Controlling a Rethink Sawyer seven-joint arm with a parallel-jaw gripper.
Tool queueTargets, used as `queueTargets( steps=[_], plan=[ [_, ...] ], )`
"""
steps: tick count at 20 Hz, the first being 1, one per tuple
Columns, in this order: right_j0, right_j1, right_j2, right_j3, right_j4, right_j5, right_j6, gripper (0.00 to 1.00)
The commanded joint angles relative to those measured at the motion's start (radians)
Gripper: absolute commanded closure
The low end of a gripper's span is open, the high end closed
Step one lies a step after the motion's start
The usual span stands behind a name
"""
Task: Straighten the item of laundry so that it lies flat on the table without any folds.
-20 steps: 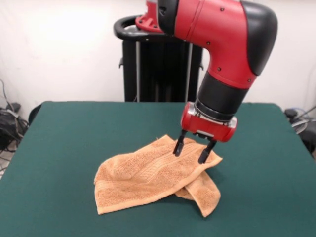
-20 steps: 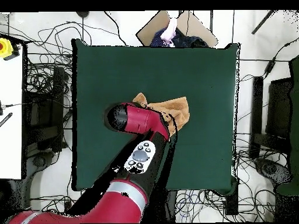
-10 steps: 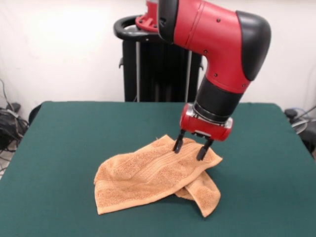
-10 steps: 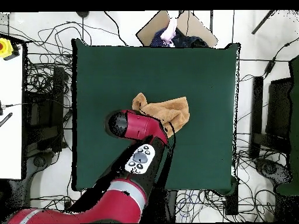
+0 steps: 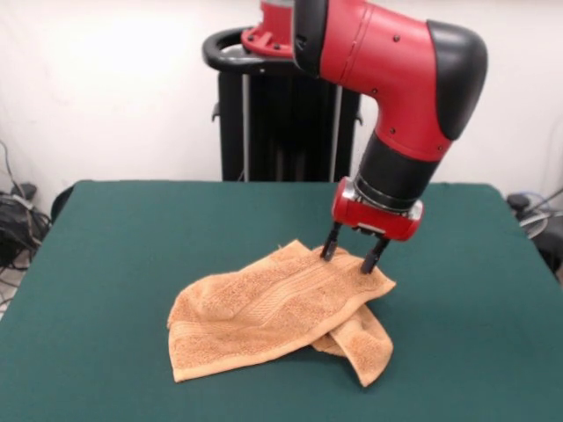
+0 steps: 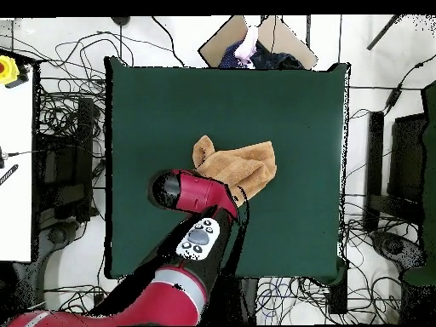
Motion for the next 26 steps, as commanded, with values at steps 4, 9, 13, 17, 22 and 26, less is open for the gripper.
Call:
queueTargets(
  steps=[4,9,13,17,22,26],
  plan=[
    [0.039,-0.001,0.126,0.097,0.079,-0.082,0.298,0.0],
    [0.05,0.026,0.114,0.088,0.089,-0.12,0.301,0.0],
    [0.074,0.041,0.086,0.078,0.097,-0.138,0.306,0.0],
    [0.086,0.062,0.069,0.063,0.106,-0.157,0.303,0.0],
    [0.1,0.082,0.046,0.037,0.116,-0.165,0.299,0.0],
    [0.096,0.091,0.035,0.022,0.121,-0.167,0.288,0.0]
  ],
)
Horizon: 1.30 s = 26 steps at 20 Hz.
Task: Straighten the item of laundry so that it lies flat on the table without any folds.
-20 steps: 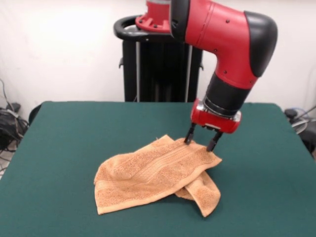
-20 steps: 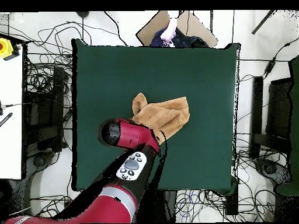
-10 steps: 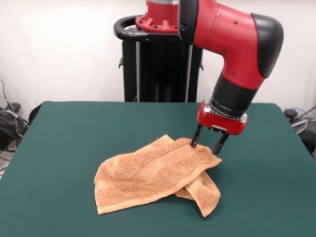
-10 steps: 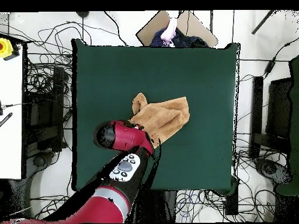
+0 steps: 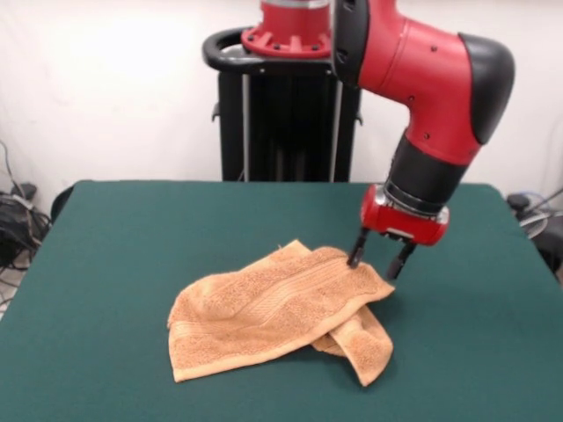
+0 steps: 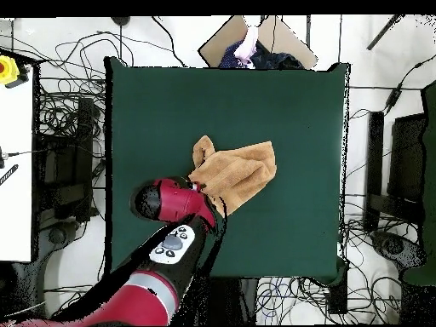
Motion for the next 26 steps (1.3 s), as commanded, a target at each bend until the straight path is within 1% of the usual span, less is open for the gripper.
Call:
queueTargets(
  steps=[1,5,9,11,14,15,16,17,20,26],
  plan=[
    [0.005,0.061,0.04,-0.029,0.075,-0.034,0.289,0.0],
    [0.0,0.092,0.04,-0.058,0.085,-0.045,0.285,0.0],
    [-0.021,0.111,0.043,-0.078,0.086,-0.053,0.268,0.0],
    [-0.027,0.116,0.05,-0.073,0.087,-0.067,0.268,0.0],
    [-0.032,0.09,0.053,-0.039,0.081,-0.082,0.268,0.0],
    [-0.027,0.095,0.049,-0.045,0.084,-0.081,0.269,0.0],
    [-0.025,0.073,0.048,-0.019,0.078,-0.088,0.27,0.0],
    [-0.019,0.075,0.044,-0.022,0.08,-0.085,0.271,0.0],
    [-0.011,0.035,0.019,-0.008,0.073,-0.058,0.264,0.0],
    [-0.01,0.005,0.021,0.023,0.066,-0.063,0.264,0.0]
  ],
)
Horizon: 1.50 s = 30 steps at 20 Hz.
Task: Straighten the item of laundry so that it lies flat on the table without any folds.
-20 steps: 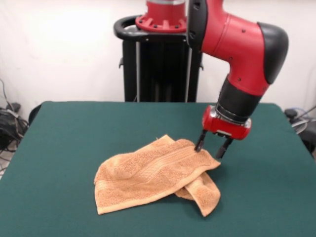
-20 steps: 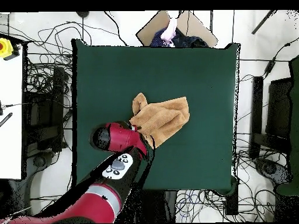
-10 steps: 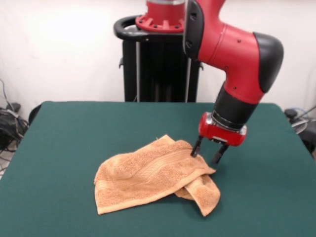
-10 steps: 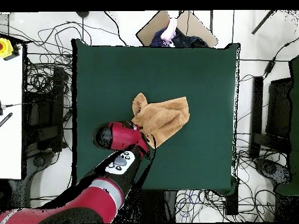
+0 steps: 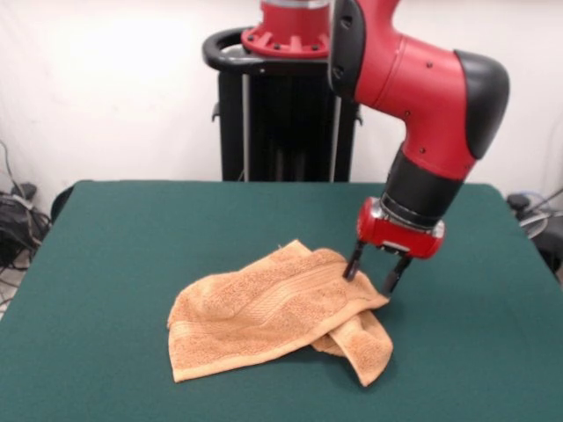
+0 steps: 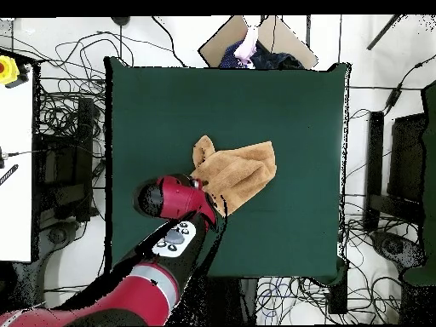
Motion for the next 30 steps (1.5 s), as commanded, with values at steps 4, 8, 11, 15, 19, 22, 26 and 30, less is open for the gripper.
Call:
queueTargets(
  steps=[4,8,11,15,19,22,26,30],
  plan=[
    [-0.01,-0.035,0.013,0.028,0.038,-0.002,0.254,0.0],
    [-0.003,-0.011,-0.013,0.003,0.04,0.0,0.255,0.0],
    [-0.009,0.003,-0.008,0.0,0.042,-0.017,0.255,0.0],
    [0.007,0.002,-0.016,0.011,0.049,-0.019,0.268,0.0],
    [0.01,0.011,-0.023,-0.003,0.055,-0.011,0.269,0.0],
    [0.018,0.012,-0.021,0.005,0.061,-0.019,0.28,0.0],
    [0.015,0.035,0.002,0.006,0.073,-0.046,0.293,0.0],
    [0.002,0.059,0.033,0.007,0.083,-0.088,0.298,0.0]
  ],
)
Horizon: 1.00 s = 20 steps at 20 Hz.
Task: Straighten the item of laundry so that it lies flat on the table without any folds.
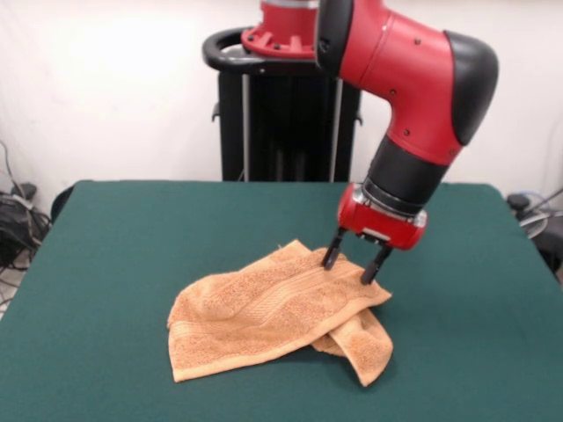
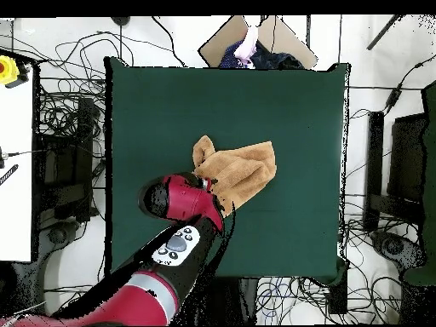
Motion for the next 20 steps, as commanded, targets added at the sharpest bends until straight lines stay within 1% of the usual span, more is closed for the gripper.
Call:
queueTargets(
  steps=[1,5,11,20],
  plan=[
    [-0.006,0.074,0.1,-0.002,0.075,-0.087,0.298,0.0],
    [-0.021,0.089,0.117,0.001,0.077,-0.118,0.29,0.0],
    [-0.033,0.093,0.13,0.003,0.083,-0.132,0.279,0.0],
    [-0.051,0.08,0.136,-0.003,0.088,-0.109,0.261,0.0]
  ],
)
